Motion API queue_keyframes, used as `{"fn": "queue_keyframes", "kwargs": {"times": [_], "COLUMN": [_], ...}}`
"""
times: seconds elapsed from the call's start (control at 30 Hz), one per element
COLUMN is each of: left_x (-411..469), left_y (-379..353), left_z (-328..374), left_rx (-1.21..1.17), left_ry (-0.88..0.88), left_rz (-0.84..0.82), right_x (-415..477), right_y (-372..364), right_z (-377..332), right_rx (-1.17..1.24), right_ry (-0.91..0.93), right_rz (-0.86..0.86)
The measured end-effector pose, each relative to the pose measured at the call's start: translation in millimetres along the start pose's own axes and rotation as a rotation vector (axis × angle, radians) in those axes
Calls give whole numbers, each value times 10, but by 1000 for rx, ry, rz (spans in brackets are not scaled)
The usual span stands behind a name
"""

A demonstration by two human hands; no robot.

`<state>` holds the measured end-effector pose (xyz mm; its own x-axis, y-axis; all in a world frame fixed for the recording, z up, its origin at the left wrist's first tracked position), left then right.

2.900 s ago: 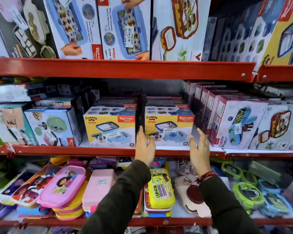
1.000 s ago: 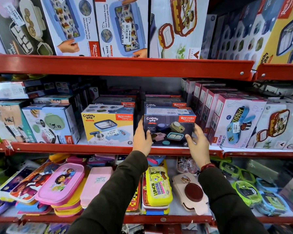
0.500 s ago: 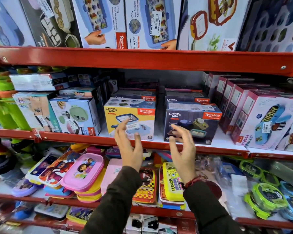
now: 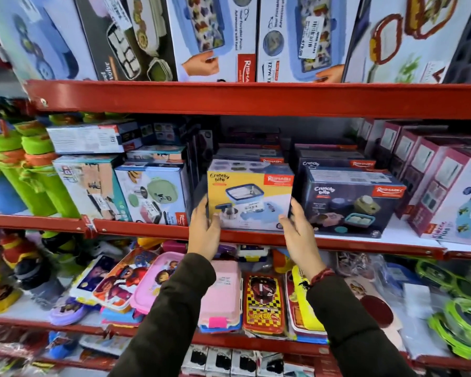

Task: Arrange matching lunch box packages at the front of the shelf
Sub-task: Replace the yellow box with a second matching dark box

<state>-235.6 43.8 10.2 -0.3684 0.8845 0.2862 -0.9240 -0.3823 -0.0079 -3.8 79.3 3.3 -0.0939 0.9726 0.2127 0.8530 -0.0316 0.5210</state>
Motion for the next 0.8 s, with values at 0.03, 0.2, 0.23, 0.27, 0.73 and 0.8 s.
{"fn": "queue_keyframes", "kwargs": {"times": [0.03, 0.2, 0.23, 0.27, 0.73, 0.8], "left_x": [-18, -63, -78, -96, -82, -42], "left_y": [38, 212, 241, 258, 357, 358], "left_z": [71, 353, 402, 452, 495, 475], "left_rx": [7, -200, -251, -294, -225, -205], "left_ry": [-47, -159, -164, -170, -181, -178], "left_rz": [-4, 31, 44, 50, -114, -103], "right_x": [-24, -176, -201, -222, -253, -260], "right_y": [40, 241, 275, 305, 362, 351], "right_z": [-31, -310, -365, -406, -487, -506], "right_rx": [25, 160, 151, 136, 118, 125], "right_ry": [22, 110, 150, 191, 207, 193], "right_rz": [18, 115, 133, 147, 333, 346]}}
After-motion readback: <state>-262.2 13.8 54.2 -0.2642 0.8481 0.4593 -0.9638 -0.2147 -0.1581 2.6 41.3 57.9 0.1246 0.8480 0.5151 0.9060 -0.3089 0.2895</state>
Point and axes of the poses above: each hand's wrist, its own x-axis towards the middle knuckle, its own y-axis out of the back of the hand, z = x × y, the point moved 7 cm from there along x, towards the middle knuckle, and after that the axes turned 15 degrees about -x, right-handed, at the moved point
